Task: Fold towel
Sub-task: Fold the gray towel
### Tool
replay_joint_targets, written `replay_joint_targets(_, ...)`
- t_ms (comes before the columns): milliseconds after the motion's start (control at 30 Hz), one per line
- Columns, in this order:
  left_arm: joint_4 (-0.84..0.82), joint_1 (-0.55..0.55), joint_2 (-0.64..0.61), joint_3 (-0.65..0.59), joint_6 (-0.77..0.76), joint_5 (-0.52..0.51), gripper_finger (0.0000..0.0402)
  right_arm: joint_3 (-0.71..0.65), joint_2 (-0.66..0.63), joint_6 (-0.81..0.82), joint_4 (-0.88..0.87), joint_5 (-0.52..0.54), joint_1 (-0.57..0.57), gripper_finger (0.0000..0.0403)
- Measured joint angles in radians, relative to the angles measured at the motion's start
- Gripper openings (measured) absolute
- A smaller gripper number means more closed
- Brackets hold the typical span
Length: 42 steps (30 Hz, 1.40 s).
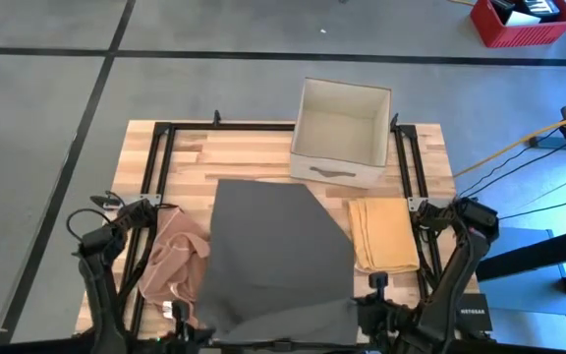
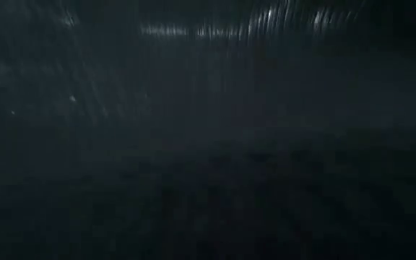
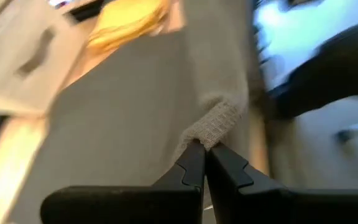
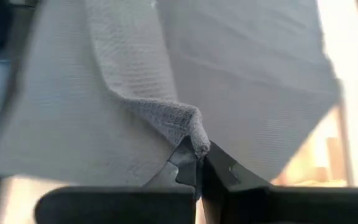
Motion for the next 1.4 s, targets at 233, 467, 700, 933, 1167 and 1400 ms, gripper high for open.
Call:
replay_joint_targets(233, -0.114, 0.084, 0.021, -0.112, -0.101, 0.011, 0.0001, -0.178, 0.000, 0.100, 0.059, 0.116, -0.088, 0.0004)
replay_joint_targets(467, -0.140, 0.225, 0.018, -0.389, -0.188, 0.128, 0.0001, -0.298, 0.000, 0.202, 0.089, 0.077, -0.177, 0.0006)
replay_joint_targets(700, -0.038, 0.295, 0.016, -0.546, -0.255, 0.282, 0.0002, -0.344, 0.000, 0.238, 0.290, 0.015, -0.209, 0.0021)
replay_joint_targets(933, 0.128, 0.335, -0.015, -0.553, -0.053, 0.531, 0.0068, -0.353, -0.010, 0.243, 0.326, -0.176, -0.268, 0.0099)
replay_joint_targets(1167, 0.158, 0.367, -0.258, -0.556, 0.128, 0.504, 0.0157, -0.314, -0.138, 0.083, 0.250, -0.240, -0.356, 0.0196)
replay_joint_targets(1400, 0.464, 0.460, -0.507, -0.723, 0.336, 0.180, 0.0185, -0.414, -0.252, -0.029, 0.291, -0.105, -0.525, 0.0235)
